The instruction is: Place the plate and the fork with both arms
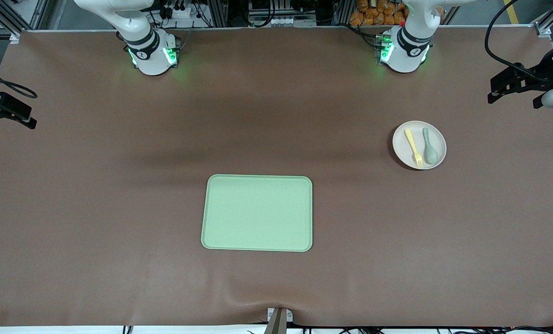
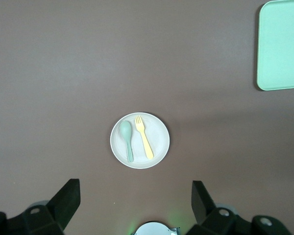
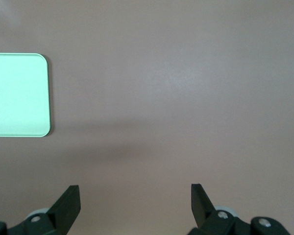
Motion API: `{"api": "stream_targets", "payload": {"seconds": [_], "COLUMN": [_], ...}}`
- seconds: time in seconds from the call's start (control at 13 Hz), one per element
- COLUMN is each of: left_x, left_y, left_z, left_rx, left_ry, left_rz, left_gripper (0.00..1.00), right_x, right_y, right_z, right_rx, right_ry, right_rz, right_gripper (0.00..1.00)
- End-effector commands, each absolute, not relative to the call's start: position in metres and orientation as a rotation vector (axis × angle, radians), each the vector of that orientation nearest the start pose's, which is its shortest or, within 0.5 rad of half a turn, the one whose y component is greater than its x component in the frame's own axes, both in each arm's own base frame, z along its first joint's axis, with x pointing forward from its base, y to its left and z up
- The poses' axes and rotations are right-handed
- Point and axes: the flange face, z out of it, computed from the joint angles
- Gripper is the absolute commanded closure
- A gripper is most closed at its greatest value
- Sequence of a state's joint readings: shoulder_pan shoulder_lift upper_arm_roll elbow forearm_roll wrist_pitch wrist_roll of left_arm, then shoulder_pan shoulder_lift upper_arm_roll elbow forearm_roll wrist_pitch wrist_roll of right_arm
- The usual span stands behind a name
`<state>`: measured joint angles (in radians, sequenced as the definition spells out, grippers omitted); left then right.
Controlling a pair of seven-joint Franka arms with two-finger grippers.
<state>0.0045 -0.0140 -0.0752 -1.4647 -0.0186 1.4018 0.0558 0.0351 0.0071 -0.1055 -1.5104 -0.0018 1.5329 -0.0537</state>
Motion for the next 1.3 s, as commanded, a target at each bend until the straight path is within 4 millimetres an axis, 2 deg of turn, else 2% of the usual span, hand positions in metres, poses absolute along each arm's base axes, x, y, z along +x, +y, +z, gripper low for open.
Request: {"api": "stream_targets", "payload": {"seconds": [0.0,0.54,0.77,0.92,1.0,1.23], "left_x": [0.531,0.533,0.534,0.543,0.549,0.57], "left_y": [-0.04,-0.042,-0.035,-0.032,-0.031,-0.033], "left_z": [0.668,0.665,0.656,0.638,0.621,0.553], "left_rx": [-3.167,-3.163,-3.163,-3.16,-3.157,-3.138], "left_ry": [0.188,0.179,0.159,0.151,0.15,0.156], "left_rz": [0.078,0.088,0.119,0.175,0.228,0.416], "left_gripper": [0.0,0.0,0.0,0.0,0.0,0.0], "right_x": [0.55,0.55,0.55,0.55,0.55,0.55], "right_y": [-0.045,-0.046,-0.047,-0.046,-0.046,-0.047], "right_z": [0.648,0.648,0.648,0.648,0.648,0.648], "right_rx": [-3.149,-3.147,-3.147,-3.147,-3.147,-3.147], "right_ry": [0.039,0.039,0.041,0.039,0.039,0.041], "right_rz": [-0.019,-0.019,-0.019,-0.019,-0.019,-0.019], "right_gripper": [0.0,0.0,0.0,0.0,0.0,0.0]}}
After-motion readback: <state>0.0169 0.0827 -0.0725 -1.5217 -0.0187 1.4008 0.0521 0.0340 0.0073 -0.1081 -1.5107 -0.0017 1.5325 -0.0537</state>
